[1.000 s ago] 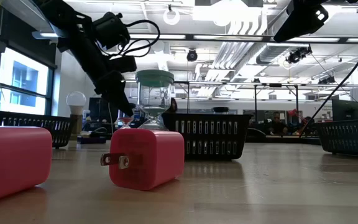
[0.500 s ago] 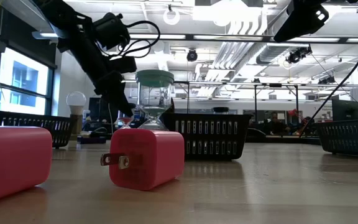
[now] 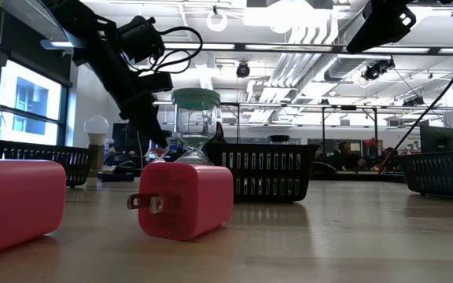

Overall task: Pick & Place Office items
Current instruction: Put the pink hourglass into the middle black bin

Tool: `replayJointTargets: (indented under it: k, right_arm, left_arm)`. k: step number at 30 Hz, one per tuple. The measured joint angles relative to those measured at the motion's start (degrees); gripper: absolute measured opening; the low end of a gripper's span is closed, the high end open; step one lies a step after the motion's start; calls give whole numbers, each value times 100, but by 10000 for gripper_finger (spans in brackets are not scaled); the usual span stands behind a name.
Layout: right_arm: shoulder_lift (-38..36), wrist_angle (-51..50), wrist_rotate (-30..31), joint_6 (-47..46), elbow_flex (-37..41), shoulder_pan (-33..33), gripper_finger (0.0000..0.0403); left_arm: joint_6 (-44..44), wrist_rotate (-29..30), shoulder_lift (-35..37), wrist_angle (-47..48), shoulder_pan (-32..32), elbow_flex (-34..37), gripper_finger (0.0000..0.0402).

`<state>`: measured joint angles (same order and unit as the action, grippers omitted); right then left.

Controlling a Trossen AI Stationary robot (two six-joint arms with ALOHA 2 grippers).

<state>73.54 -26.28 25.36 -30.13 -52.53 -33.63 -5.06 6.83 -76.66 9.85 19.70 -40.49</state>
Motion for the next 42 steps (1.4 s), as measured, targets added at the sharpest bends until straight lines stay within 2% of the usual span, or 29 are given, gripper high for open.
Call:
replayJointTargets:
  k: [9, 18, 24, 28, 36, 42]
  right_arm:
    - [0, -2, -2, -2, 0, 0, 380]
    - [0, 0, -2, 0, -1, 0, 380]
    - [0, -2, -2, 0, 0, 0, 380]
    - [0, -4, -2, 0, 0, 0, 380]
    - [0, -2, -4, -142, 0, 0, 380]
    - [0, -2, -7, -155, 0, -1, 380]
  left_arm:
    - [-7, 2, 0, -2, 0, 0, 200]
    - [81, -19, 34, 17, -234, 0, 200]
    - [61, 852, 85, 8, -863, -172, 200]
    - [241, 855, 85, 56, -1199, -487, 200]
    - [1012, 831, 85, 1135, -1573, -1640, 200]
    - [1217, 286, 85, 1132, -1936, -2013, 200]
